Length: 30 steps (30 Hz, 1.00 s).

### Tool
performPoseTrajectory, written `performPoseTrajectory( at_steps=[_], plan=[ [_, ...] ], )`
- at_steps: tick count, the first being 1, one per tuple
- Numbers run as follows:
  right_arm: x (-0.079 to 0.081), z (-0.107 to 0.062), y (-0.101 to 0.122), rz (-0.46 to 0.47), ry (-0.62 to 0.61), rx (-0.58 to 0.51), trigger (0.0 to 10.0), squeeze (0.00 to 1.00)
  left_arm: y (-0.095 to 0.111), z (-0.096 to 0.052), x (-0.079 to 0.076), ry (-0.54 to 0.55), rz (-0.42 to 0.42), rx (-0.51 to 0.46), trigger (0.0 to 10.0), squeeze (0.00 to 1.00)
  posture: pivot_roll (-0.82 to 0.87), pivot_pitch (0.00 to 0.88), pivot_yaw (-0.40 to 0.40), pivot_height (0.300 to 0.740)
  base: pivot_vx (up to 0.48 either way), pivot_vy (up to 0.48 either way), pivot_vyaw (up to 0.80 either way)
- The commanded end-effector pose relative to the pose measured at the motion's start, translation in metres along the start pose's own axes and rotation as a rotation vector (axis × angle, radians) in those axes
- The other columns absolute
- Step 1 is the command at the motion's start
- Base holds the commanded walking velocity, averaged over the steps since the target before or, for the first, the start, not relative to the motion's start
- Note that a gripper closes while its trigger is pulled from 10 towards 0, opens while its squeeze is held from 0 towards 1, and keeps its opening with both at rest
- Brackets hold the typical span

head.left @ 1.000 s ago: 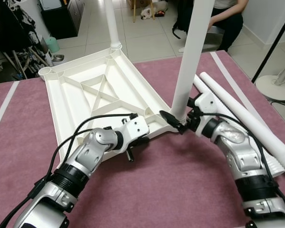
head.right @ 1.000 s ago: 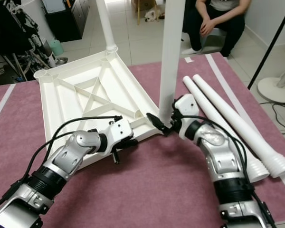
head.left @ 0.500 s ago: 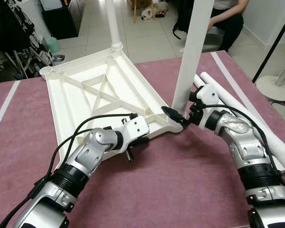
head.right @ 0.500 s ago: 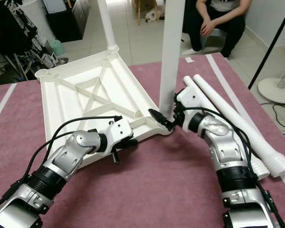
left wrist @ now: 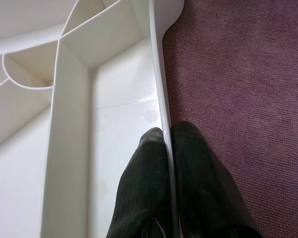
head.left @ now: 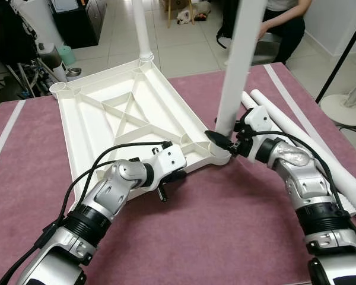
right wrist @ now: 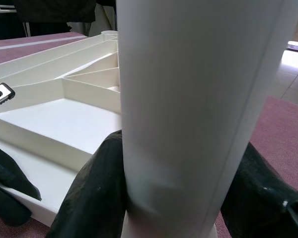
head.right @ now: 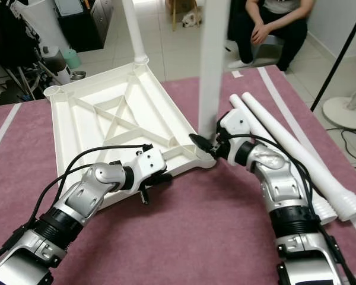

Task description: Building children table

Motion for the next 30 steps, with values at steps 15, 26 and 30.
performPoseTrajectory(
  at_steps=[15, 26, 30],
  plan=[
    [0.008, 0.010, -0.026, 0.043, -0.151, 0.040, 10.0, 0.00, -0.003, -0.005, 0.010, 0.078, 0.028, 0.025, 10.0, 0.00, -0.08, 0.002, 0.176, 0.740, 0.000, 0.000, 0.00],
    [0.018, 0.017, -0.051, 0.067, -0.286, 0.110, 10.0, 0.00, -0.003, -0.004, 0.009, 0.076, 0.029, 0.023, 10.0, 0.00, -0.08, 0.000, 0.176, 0.740, 0.000, 0.000, 0.00],
    [0.017, 0.020, -0.066, 0.044, -0.421, 0.182, 10.0, 0.00, -0.002, -0.004, 0.009, 0.077, 0.028, 0.022, 10.0, 0.00, -0.08, 0.000, 0.172, 0.740, 0.000, 0.000, 0.00]
  ],
)
Point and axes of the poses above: a point about 5 cm out from each wrist's last joint towards the gripper, its own z axis pointing out of the wrist towards the gripper, its own y axis along the axis of the wrist's last joint, x = y × z, the point moved 3 cm from there along z, pointing out of the wrist towards the gripper, and after that the axes turned 7 degrees about z, right-handed, at the moved point
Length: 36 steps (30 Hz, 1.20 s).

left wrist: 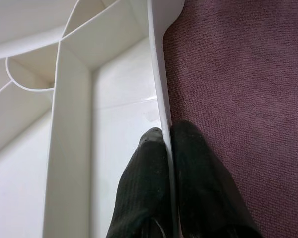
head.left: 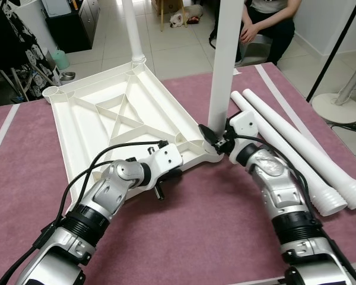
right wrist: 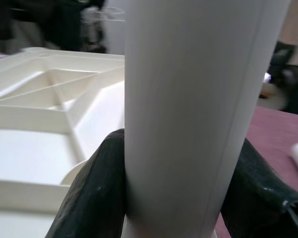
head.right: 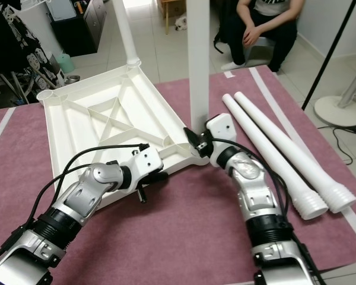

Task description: Building children table

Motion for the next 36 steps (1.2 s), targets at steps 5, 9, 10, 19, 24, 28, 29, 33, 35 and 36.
performPoseTrajectory(
  at_steps=[5, 9, 10, 19, 24, 28, 29, 33, 35, 36],
  plan=[
    [-0.004, -0.009, -0.057, -0.043, -0.179, 0.256, 10.0, 0.00, 0.007, -0.002, 0.004, 0.040, 0.046, -0.017, 10.0, 0.00, -0.08, 0.000, 0.172, 0.740, 0.000, 0.000, 0.00],
    [-0.008, -0.014, -0.069, -0.061, -0.451, 0.311, 10.0, 0.00, 0.007, -0.002, 0.004, 0.040, 0.044, -0.017, 10.0, 0.00, -0.09, 0.004, 0.171, 0.740, 0.000, 0.000, 0.00],
    [-0.008, -0.014, -0.069, -0.061, -0.451, 0.311, 10.0, 0.00, 0.007, -0.002, 0.004, 0.040, 0.044, -0.017, 10.0, 0.00, -0.09, 0.004, 0.171, 0.740, 0.000, 0.000, 0.00],
    [0.004, -0.005, -0.057, 0.012, -0.549, 0.246, 10.0, 0.00, 0.008, -0.001, 0.004, 0.038, 0.046, -0.019, 10.0, 0.00, -0.09, 0.006, 0.175, 0.740, 0.000, 0.000, 0.00],
    [0.006, 0.001, -0.048, 0.023, -0.512, 0.194, 10.0, 1.00, 0.008, 0.000, 0.004, 0.040, 0.047, -0.019, 10.0, 0.00, -0.09, 0.005, 0.174, 0.740, 0.000, 0.000, 0.00],
    [0.013, 0.006, -0.036, 0.054, -0.426, 0.125, 10.0, 0.00, 0.008, 0.000, 0.004, 0.041, 0.046, -0.019, 10.0, 0.00, -0.09, 0.006, 0.174, 0.740, 0.000, 0.000, 0.00],
    [0.015, 0.007, -0.032, 0.061, -0.403, 0.104, 10.0, 0.00, 0.008, 0.000, 0.004, 0.041, 0.046, -0.019, 10.0, 0.00, -0.09, 0.005, 0.175, 0.740, 0.000, 0.000, 0.00],
    [0.015, 0.006, -0.016, 0.061, -0.288, 0.027, 10.0, 0.00, 0.008, 0.000, 0.004, 0.043, 0.045, -0.020, 10.0, 0.00, -0.09, 0.006, 0.175, 0.740, 0.000, 0.000, 0.00],
    [0.013, 0.004, -0.012, 0.056, -0.259, 0.005, 10.0, 0.00, 0.008, 0.000, 0.004, 0.043, 0.045, -0.020, 10.0, 0.00, -0.09, 0.006, 0.175, 0.740, 0.000, 0.000, 0.00],
    [0.011, 0.002, -0.007, 0.043, -0.222, -0.017, 10.0, 0.00, 0.008, 0.000, 0.004, 0.043, 0.044, -0.020, 10.0, 0.00, -0.09, 0.007, 0.176, 0.740, 0.000, 0.000, 0.00]
  ],
)
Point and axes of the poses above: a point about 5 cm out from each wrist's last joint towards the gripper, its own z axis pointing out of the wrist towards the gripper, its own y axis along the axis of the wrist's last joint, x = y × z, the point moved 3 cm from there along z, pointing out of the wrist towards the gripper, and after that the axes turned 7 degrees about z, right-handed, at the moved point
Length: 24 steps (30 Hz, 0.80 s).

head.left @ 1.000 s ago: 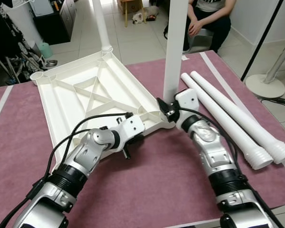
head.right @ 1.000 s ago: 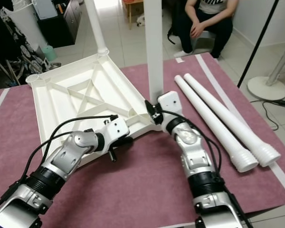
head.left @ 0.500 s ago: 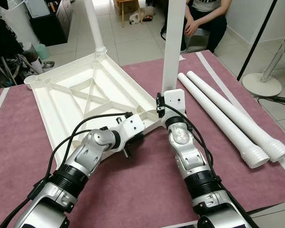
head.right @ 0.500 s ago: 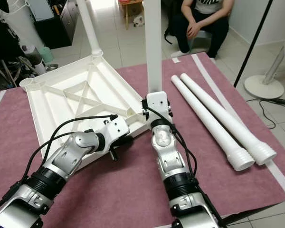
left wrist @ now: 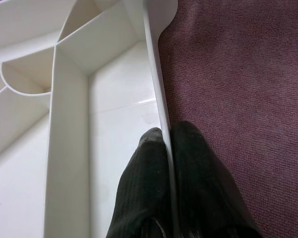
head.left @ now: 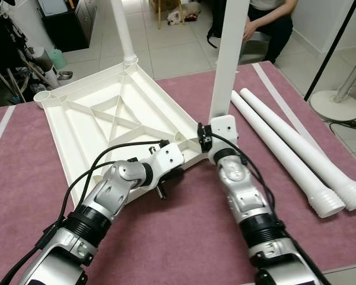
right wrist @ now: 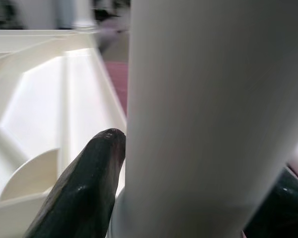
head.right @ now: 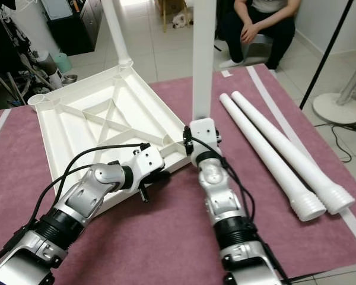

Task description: Building children table

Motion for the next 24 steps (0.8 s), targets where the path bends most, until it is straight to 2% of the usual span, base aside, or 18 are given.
performPoseTrajectory(
  at_steps=[1, 6, 9, 13, 15, 20, 24],
  plan=[
    [0.005, -0.002, 0.000, 0.019, 0.038, -0.003, 10.0, 0.00, 0.001, -0.002, 0.006, 0.029, 0.049, 0.009, 10.0, 0.00, -0.09, 0.007, 0.176, 0.740, 0.000, 0.000, 0.00],
    [-0.006, -0.014, 0.019, -0.002, 0.214, -0.055, 10.0, 0.00, -0.001, -0.003, 0.006, 0.029, 0.049, 0.011, 10.0, 0.00, -0.09, 0.008, 0.176, 0.740, 0.000, 0.000, 0.00],
    [-0.010, -0.019, 0.021, -0.011, 0.270, -0.052, 10.0, 0.00, -0.001, -0.003, 0.006, 0.028, 0.049, 0.011, 10.0, 0.00, -0.09, 0.008, 0.177, 0.740, 0.000, 0.000, 0.00],
    [-0.014, -0.019, 0.022, -0.016, 0.285, -0.047, 10.0, 0.00, 0.000, -0.004, 0.006, 0.027, 0.050, 0.010, 10.0, 0.00, -0.09, 0.008, 0.177, 0.740, 0.000, 0.000, 0.00],
    [-0.027, -0.016, 0.022, -0.073, 0.320, -0.020, 10.0, 0.00, 0.000, -0.005, 0.005, 0.020, 0.053, 0.008, 10.0, 0.00, -0.09, 0.009, 0.187, 0.740, 0.000, 0.000, 0.00],
    [-0.038, -0.010, 0.024, -0.096, 0.360, 0.005, 10.0, 0.00, 0.001, -0.006, 0.004, 0.009, 0.060, 0.001, 10.0, 0.00, -0.09, 0.008, 0.188, 0.740, 0.000, 0.000, 0.00],
    [-0.045, 0.004, 0.030, -0.102, 0.469, 0.045, 10.0, 0.00, 0.004, -0.008, 0.002, 0.000, 0.066, -0.013, 10.0, 0.00, -0.08, 0.006, 0.186, 0.740, 0.000, 0.000, 0.00]
  ],
)
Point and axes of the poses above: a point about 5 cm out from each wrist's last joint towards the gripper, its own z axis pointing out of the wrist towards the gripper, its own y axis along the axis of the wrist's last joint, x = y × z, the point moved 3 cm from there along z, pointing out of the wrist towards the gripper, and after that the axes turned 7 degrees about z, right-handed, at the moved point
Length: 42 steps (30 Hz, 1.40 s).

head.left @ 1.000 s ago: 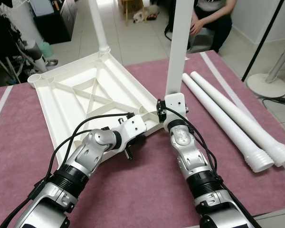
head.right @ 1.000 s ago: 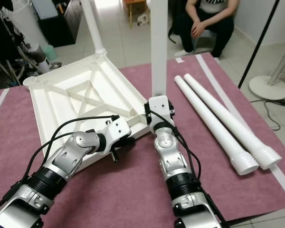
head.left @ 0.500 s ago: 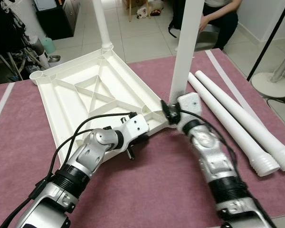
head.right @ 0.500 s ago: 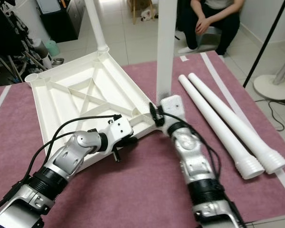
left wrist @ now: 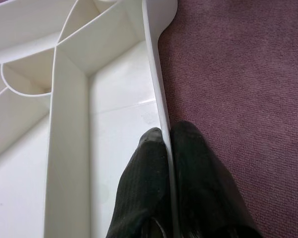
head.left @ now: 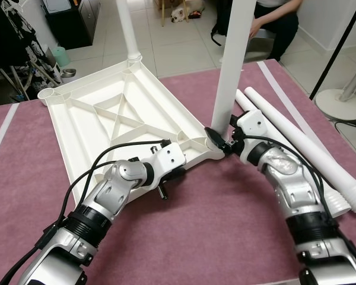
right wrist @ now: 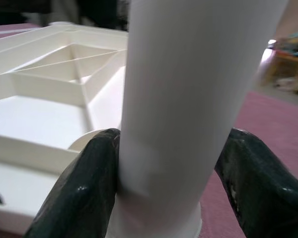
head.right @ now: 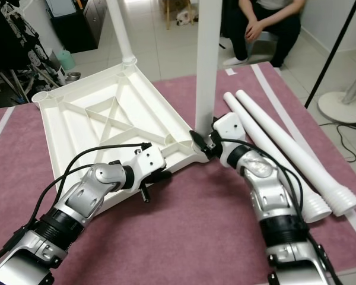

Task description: Building children table

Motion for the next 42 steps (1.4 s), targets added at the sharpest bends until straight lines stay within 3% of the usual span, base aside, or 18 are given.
performPoseTrajectory(
  at_steps=[1, 7, 13, 14, 15, 16, 17, 22, 27, 29, 34, 36, 41, 42],
  plan=[
    [-0.011, 0.000, 0.005, 0.008, 0.015, 0.007, 10.0, 0.00, 0.002, -0.006, 0.003, 0.007, 0.055, -0.001, 10.0, 0.00, -0.08, 0.006, 0.186, 0.740, 0.000, 0.000, 0.00],
    [-0.006, 0.000, 0.010, -0.016, 0.167, 0.052, 10.0, 0.00, 0.000, -0.010, 0.001, 0.013, 0.051, 0.003, 10.0, 0.00, -0.05, 0.000, 0.165, 0.740, 0.000, 0.000, 0.00],
    [-0.005, 0.000, 0.009, -0.017, 0.213, 0.069, 10.0, 0.00, -0.001, -0.011, 0.000, 0.014, 0.049, 0.005, 10.0, 0.00, -0.05, 0.000, 0.162, 0.740, 0.000, 0.000, 0.00],
    [-0.006, 0.001, 0.008, -0.017, 0.233, 0.076, 4.5, 0.00, -0.001, -0.011, 0.000, 0.015, 0.048, 0.005, 10.0, 0.00, -0.05, 0.000, 0.162, 0.740, 0.000, 0.000, 0.00],
    [-0.007, 0.002, 0.007, -0.014, 0.243, 0.078, 2.7, 0.00, -0.001, -0.011, 0.000, 0.017, 0.047, 0.005, 10.0, 0.00, -0.05, 0.000, 0.162, 0.740, 0.000, 0.000, 0.00],
    [-0.007, 0.002, 0.007, -0.014, 0.243, 0.078, 2.7, 0.00, -0.001, -0.011, 0.000, 0.017, 0.047, 0.005, 10.0, 0.00, -0.05, 0.000, 0.162, 0.740, 0.000, 0.000, 0.00],
    [-0.007, 0.003, 0.008, -0.008, 0.251, 0.073, 0.0, 0.00, 0.000, -0.011, 0.000, 0.019, 0.047, 0.004, 10.0, 0.00, -0.05, 0.000, 0.162, 0.740, 0.000, 0.000, 0.00],
    [-0.003, 0.004, 0.003, 0.013, 0.242, 0.063, 0.0, 0.00, 0.000, -0.011, 0.000, 0.024, 0.045, 0.002, 10.0, 0.00, -0.05, 0.000, 0.153, 0.740, 0.000, 0.000, 0.00],
    [0.000, 0.005, -0.010, 0.031, 0.145, 0.078, 0.0, 0.00, 0.005, -0.011, 0.001, 0.030, 0.040, -0.011, 10.0, 0.00, -0.05, 0.000, 0.153, 0.740, 0.000, 0.000, 0.00],
    [0.004, 0.010, -0.022, 0.048, 0.017, 0.090, 0.0, 0.00, 0.011, -0.010, 0.004, 0.040, 0.027, -0.033, 10.0, 0.00, -0.05, 0.000, 0.149, 0.740, 0.000, 0.000, 0.00],
    [0.012, 0.017, -0.039, 0.086, -0.145, 0.117, 0.0, 0.00, 0.018, -0.009, 0.007, 0.048, 0.018, -0.055, 10.0, 0.00, -0.06, 0.000, 0.151, 0.740, 0.000, 0.000, 0.00],
    [0.017, 0.022, -0.051, 0.143, -0.272, 0.143, 0.0, 0.00, 0.021, -0.009, 0.008, 0.050, 0.019, -0.063, 10.0, 0.00, -0.06, 0.000, 0.154, 0.740, 0.000, 0.000, 0.00],
    [0.025, 0.029, -0.063, 0.179, -0.394, 0.190, 0.0, 0.00, 0.021, -0.010, 0.010, 0.050, 0.022, -0.063, 10.0, 0.00, -0.06, 0.000, 0.159, 0.740, 0.000, 0.000, 0.00],
    [0.028, 0.032, -0.069, 0.187, -0.465, 0.227, 0.0, 0.00, 0.021, -0.010, 0.010, 0.050, 0.024, -0.062, 10.0, 0.00, -0.06, 0.000, 0.159, 0.740, 0.000, 0.000, 0.00]
  ],
)
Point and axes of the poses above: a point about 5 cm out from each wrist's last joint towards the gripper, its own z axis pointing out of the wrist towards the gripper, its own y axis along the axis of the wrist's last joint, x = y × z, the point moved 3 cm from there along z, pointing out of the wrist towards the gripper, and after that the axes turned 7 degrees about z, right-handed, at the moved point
